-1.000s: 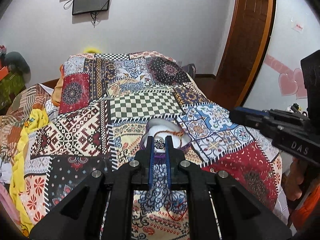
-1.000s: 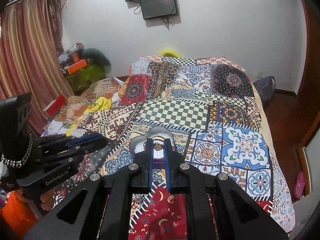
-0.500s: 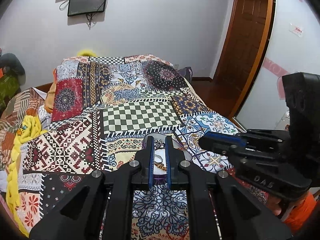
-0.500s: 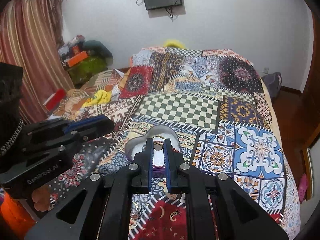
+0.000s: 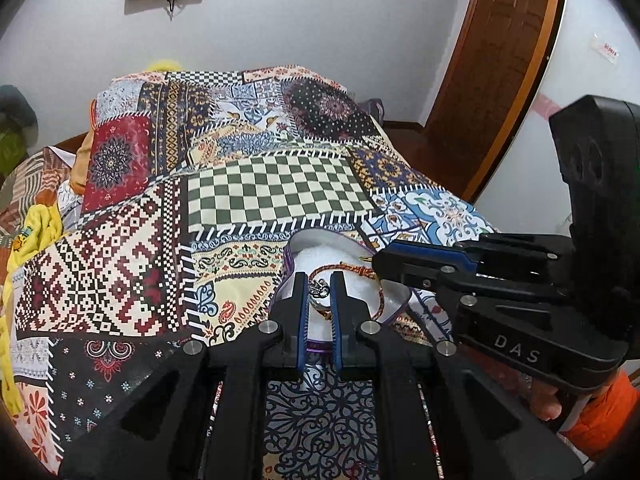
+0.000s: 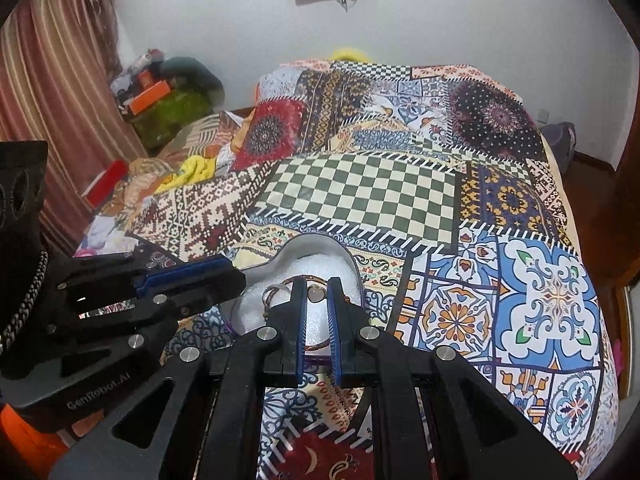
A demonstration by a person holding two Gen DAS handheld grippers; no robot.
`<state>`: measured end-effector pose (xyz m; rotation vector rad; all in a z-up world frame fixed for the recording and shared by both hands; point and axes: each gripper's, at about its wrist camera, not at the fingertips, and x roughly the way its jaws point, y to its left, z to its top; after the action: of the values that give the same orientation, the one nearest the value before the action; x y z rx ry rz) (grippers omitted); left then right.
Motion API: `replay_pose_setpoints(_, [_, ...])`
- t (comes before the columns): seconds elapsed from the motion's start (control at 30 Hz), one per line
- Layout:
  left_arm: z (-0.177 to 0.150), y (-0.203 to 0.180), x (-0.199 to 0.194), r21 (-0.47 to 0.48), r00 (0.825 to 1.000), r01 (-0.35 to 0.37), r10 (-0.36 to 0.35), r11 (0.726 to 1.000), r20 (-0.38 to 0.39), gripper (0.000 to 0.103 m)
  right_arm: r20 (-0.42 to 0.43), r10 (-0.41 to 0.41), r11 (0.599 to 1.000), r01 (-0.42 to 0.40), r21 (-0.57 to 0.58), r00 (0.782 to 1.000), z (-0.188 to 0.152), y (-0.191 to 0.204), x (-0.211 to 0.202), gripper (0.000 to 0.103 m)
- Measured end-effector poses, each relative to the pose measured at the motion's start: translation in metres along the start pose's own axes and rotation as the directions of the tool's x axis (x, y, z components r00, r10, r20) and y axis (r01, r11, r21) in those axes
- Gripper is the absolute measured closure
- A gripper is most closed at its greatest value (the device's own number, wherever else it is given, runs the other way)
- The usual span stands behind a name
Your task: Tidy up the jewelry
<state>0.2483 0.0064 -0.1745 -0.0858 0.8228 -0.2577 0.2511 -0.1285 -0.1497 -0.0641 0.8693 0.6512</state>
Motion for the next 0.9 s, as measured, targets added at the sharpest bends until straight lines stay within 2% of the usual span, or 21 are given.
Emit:
replay_pose_setpoints(0.43, [-0.002, 0.0, 0.006, 0.007, 1.0, -0.009, 0.009, 1.0, -0.029, 0.094, -0.056, 0.0, 1.0, -0.001, -0.025, 0.998, -0.001, -0.001, 0.012, 0.094])
replay_pose_setpoints(0.77, [-0.001, 0.0, -0.011, 0.01, 1.0, -0.014, 0.014, 1.0, -0.005, 0.094, -0.04, -0.028, 0.997, 0.025, -0.074, 0.999, -0.002, 0.009, 0.007, 0.094])
replay_pose_setpoints(0.9, [0.0, 0.001, -0.019, 0.004, 1.0, -0.018, 0.018, 1.0, 0.007, 0.094, -0.051, -0.038, 0.996, 0.033, -0.088, 0.998, -0.003, 0.012, 0.006, 0.089])
